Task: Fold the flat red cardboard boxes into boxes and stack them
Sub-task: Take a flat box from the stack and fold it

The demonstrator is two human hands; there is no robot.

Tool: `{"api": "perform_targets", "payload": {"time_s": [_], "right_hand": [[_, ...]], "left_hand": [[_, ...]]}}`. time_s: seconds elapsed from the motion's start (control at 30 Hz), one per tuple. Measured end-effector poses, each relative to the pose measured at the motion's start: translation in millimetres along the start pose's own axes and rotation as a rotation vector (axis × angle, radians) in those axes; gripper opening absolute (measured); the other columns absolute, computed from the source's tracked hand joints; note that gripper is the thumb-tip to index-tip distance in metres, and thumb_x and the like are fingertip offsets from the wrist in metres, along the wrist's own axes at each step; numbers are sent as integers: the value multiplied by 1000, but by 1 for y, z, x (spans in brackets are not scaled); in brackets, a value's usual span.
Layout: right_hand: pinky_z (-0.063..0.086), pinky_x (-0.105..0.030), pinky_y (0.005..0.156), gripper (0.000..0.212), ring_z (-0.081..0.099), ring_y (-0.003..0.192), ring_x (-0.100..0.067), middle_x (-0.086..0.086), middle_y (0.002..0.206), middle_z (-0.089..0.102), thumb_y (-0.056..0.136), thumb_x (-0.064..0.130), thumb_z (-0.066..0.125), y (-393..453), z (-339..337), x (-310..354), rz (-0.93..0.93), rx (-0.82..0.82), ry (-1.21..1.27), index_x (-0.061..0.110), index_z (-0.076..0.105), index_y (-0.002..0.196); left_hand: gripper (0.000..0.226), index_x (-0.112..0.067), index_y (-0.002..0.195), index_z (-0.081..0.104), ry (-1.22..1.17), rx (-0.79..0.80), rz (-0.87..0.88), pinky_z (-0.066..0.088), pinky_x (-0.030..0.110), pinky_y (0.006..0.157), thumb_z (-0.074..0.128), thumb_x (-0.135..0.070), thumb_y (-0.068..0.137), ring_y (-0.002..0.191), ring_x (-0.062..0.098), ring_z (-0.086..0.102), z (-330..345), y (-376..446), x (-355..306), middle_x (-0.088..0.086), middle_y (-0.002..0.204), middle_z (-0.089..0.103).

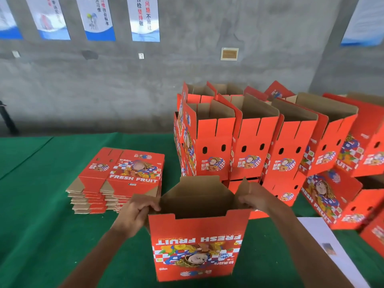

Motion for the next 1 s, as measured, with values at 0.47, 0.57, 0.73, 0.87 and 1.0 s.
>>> {"api": "perform_targets", "payload": {"time_s": [0.47, 0.57, 0.73, 0.87, 1.0], "right_hand": [[60, -32, 59, 11, 76, 73, -24, -10, 82, 77, 93, 2, 67, 19, 8, -9, -9, 0, 203, 8, 74, 100], [62, -33, 64, 21, 77, 81, -20, -8, 93, 78, 96, -1, 60, 21, 10, -14, -2, 75, 198, 13, 70, 108], [59, -38, 81, 28, 71, 92, -22, -11, 105, 74, 97, 4, 58, 17, 16, -14, -88, 121, 117, 6, 61, 125], [42, -27, 103, 72, 43, 135, -9, 19, 156, 35, 100, 14, 57, 5, 32, -3, -279, 21, 54, 43, 26, 158], [45, -20, 97, 71, 47, 137, -8, 29, 155, 32, 94, 48, 70, -9, 49, 0, -355, 0, 158, 68, 27, 146]], "left_hand": [[43, -55, 120, 57, -30, 62, -242, 45, 38, 114, 39, -82, 92, 116, -2, 63, 11, -17, 7, -28, 118, 66], [47, -52, 131, 46, 66, 23, -323, 62, 29, 81, 53, -74, 90, 94, -4, 68, 14, -11, 6, -26, 117, 66], [58, -54, 154, 25, 571, 232, -259, 41, 54, 111, 46, -50, 101, 144, 20, 34, 39, 0, 8, -8, 165, 24], [61, -55, 155, 17, 719, 362, -401, 36, 64, 107, 36, -48, 98, 148, 25, 12, 55, 12, 2, -7, 165, 11], [67, -53, 156, 9, 799, 400, -434, 39, 59, 102, 38, -44, 96, 148, 27, 13, 62, 21, -8, -1, 164, 11]]}}
Point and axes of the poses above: each hand's wrist, its own y-axis towards the middle knuckle, its own z-axis out of the palm, x = y × z, the point moved 7 cm from there along y, towards the middle knuckle
